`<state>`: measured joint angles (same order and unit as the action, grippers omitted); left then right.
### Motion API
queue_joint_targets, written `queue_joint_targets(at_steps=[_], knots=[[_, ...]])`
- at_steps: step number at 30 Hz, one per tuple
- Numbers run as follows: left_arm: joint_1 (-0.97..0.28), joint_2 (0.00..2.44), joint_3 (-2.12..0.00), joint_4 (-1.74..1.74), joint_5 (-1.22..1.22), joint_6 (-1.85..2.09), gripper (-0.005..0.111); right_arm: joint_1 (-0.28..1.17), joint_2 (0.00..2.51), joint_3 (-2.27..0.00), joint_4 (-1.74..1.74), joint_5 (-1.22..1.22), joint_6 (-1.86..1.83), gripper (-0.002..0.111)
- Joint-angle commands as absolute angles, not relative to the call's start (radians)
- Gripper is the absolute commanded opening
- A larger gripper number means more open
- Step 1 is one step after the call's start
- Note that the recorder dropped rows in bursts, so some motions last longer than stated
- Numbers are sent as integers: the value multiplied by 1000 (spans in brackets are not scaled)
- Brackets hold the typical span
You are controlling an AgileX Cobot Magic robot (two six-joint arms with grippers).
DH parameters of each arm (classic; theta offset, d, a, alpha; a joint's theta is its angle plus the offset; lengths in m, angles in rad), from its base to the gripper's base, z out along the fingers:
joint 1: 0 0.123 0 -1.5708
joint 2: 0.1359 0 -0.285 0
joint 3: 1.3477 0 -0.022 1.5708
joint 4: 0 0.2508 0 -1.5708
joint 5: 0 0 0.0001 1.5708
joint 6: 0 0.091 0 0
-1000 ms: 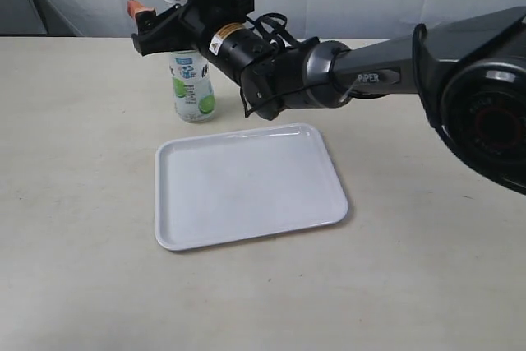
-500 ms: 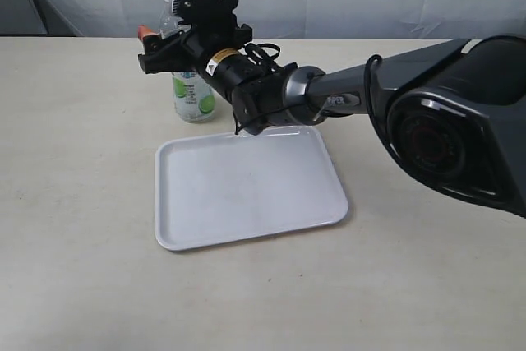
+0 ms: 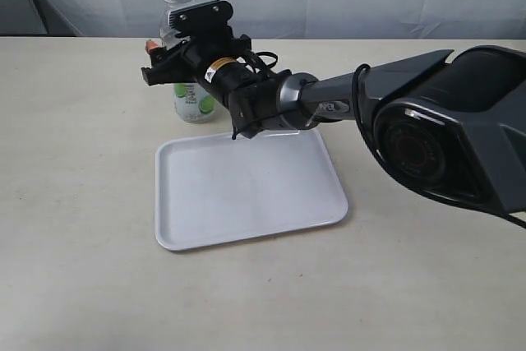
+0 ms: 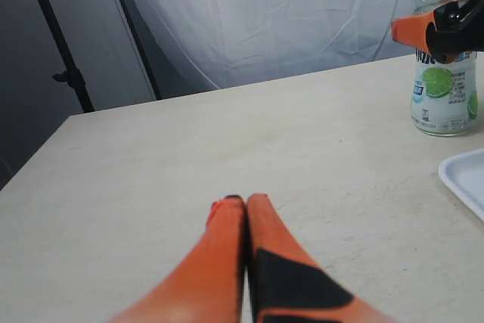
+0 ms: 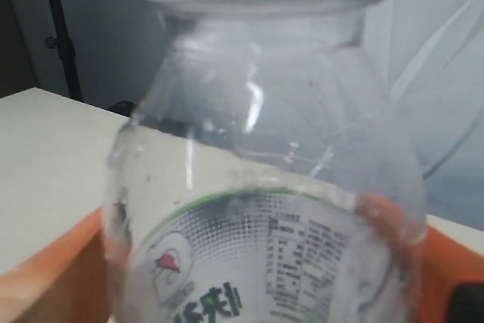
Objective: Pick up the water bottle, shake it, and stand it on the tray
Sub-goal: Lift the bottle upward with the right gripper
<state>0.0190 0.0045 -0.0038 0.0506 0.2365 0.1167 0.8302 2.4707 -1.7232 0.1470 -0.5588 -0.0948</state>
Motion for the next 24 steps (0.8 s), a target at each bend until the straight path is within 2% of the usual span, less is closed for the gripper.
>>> queue_joint_targets(at_steps=[1,3,4,11,13,15,21,24], knots=[[19,0,0,47,232,113,0,827,2471,-1730,297,-542,-203,48],[19,0,0,47,232,113,0,827,2471,-1730,324,-517,-227,20],[19,0,0,47,232,113,0,827,2471,-1730,324,-501,-229,1],[19,0,0,47,232,113,0,827,2422,-1730,307,-337,-270,4],[19,0,0,47,232,113,0,827,2338,-1730,298,-282,-365,4],[19,0,0,47,232,113,0,827,2189,-1730,298,-117,-369,-1],[19,0,0,47,232,113,0,893,1872,-1713,247,167,-388,-1],[19,0,0,47,232,113,0,921,1791,-1594,254,120,-390,-1]])
